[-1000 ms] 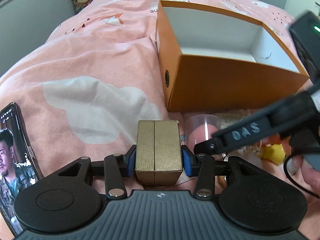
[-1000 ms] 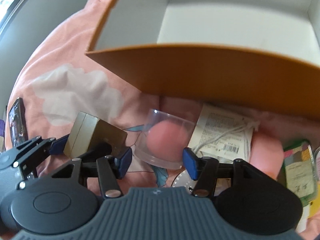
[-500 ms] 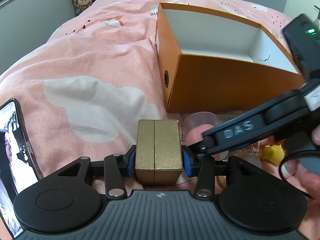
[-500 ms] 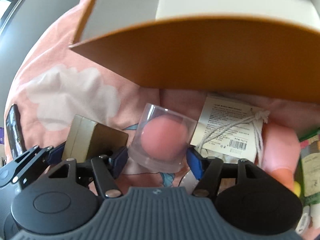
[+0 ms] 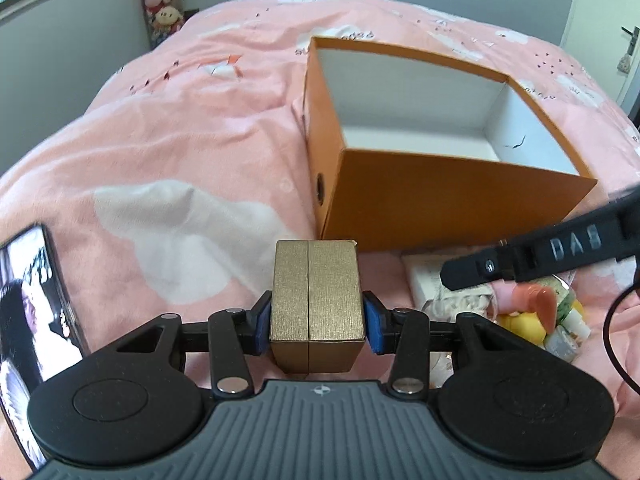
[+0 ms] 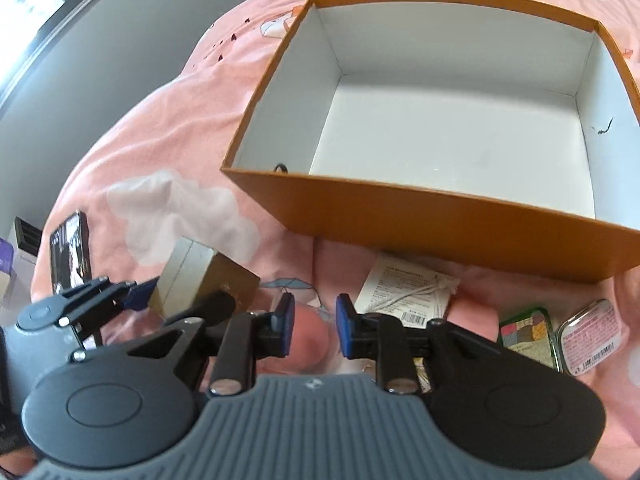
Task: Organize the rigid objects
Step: 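Lift the gold box with the left tool while the right tool grasps the clear pink-sponge cup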
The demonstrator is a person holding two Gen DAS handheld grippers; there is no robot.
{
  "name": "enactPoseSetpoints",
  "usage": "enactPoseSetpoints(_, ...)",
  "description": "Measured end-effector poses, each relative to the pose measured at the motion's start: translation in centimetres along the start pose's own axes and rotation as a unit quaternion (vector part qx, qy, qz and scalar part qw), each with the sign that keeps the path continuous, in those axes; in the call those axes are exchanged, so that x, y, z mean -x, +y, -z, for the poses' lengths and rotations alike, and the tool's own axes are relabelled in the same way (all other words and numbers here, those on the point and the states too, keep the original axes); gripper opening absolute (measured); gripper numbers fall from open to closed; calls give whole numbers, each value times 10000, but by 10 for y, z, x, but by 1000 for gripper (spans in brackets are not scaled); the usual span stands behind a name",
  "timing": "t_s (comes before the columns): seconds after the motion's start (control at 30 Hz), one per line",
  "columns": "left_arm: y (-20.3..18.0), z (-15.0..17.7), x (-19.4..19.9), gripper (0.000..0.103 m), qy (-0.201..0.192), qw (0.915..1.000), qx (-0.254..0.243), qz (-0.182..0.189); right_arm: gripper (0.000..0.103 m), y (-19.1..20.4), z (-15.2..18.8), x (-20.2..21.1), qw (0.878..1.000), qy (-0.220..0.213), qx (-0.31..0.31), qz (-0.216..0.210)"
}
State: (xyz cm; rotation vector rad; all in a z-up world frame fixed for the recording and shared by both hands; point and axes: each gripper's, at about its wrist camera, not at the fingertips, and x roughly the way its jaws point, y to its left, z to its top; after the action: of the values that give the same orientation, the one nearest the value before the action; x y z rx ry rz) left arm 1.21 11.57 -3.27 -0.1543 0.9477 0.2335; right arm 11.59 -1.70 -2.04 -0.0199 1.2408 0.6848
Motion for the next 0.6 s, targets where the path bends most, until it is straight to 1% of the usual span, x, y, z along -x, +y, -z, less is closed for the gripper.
enactPoseSetpoints(0.03, 3, 1, 0, 51, 25, 10000, 59, 26, 24, 2, 2, -2, 9999, 35, 109, -17)
enactPoseSetpoints(0.1, 9, 3, 0, 51, 42, 9999, 126, 108, 34, 7, 7, -12, 9994, 149, 317, -51)
enactPoseSetpoints(0.17, 12, 4, 0, 51, 41, 9997, 146, 171, 39, 11, 11, -23, 9980, 353, 522, 27)
enactPoseSetpoints(0.23, 15, 6, -1, 51, 70, 9996, 187, 191, 47, 17, 15, -27, 9963, 461, 718, 98)
enactPoseSetpoints(0.27, 17, 7, -2, 51, 93, 9995, 206, 203, 53, 19, 17, -30, 9957, 484, 783, 110)
enactPoseSetpoints(0.3, 19, 7, -2, 51, 111, 9994, 230, 222, 56, 21, 18, -32, 9951, 484, 861, 104)
enactPoseSetpoints(0.4, 26, 8, -3, 51, 152, 9988, 350, 308, 58, 30, 22, -37, 9906, 479, 1267, 172)
enactPoseSetpoints(0.43, 27, 8, -3, 51, 162, 9987, 366, 327, 58, 34, 22, -38, 9866, 516, 1531, 209)
enactPoseSetpoints(0.5, 26, 8, -3, 51, 193, 9988, 302, 318, 64, 48, 25, -42, 9706, 646, 2295, 321)
enactPoseSetpoints(0.6, 21, 9, -5, 51, 240, 9993, 136, 233, 65, 65, 32, -51, 9362, 808, 3390, 468)
